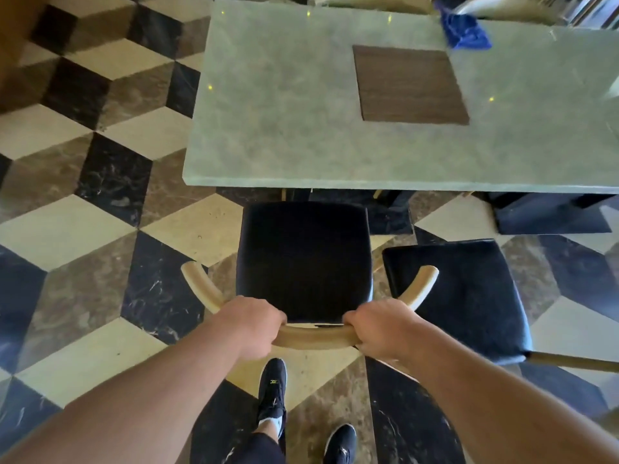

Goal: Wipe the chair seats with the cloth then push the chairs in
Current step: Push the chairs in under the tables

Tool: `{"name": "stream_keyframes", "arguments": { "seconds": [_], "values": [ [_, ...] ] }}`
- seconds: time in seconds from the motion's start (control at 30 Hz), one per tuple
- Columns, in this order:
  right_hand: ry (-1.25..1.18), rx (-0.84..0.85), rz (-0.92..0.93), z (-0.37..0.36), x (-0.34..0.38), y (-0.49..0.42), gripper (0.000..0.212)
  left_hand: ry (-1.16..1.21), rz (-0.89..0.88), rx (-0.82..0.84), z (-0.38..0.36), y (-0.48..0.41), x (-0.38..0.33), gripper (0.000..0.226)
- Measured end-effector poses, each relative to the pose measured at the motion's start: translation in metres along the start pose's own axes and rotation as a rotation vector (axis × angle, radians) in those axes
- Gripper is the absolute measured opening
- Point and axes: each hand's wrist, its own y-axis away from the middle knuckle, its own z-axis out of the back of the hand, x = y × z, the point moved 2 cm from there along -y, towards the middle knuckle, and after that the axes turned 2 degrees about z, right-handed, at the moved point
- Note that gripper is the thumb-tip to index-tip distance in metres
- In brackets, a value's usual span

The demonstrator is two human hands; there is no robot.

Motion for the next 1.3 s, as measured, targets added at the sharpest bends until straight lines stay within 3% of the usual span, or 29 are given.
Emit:
{"name": "stream_keyframes", "arguments": {
  "seconds": [0.4,0.83,1.07,1.3],
  "values": [
    [0.065,-0.116,0.002,0.088,-0.086,-0.076,0.029,-0.034,0.026,-0.171,0.089,-0.099,0.043,0.04],
    [0.128,-0.041,0.107,0.078,-0.141,-0.112,0.022,-0.017,0.046,-0.02,0.083,-0.154,0.024,0.045],
    [0.127,-0.044,0.089,0.07,-0.136,-0.116,0.028,-0.046,0.017,0.061,0.089,-0.151,0.024,0.053],
    [0.092,-0.136,0.058,0.062,-0.115,-0.128,0.026,-0.067,0.026,0.083,0.092,-0.144,0.049,0.046]
  ]
}}
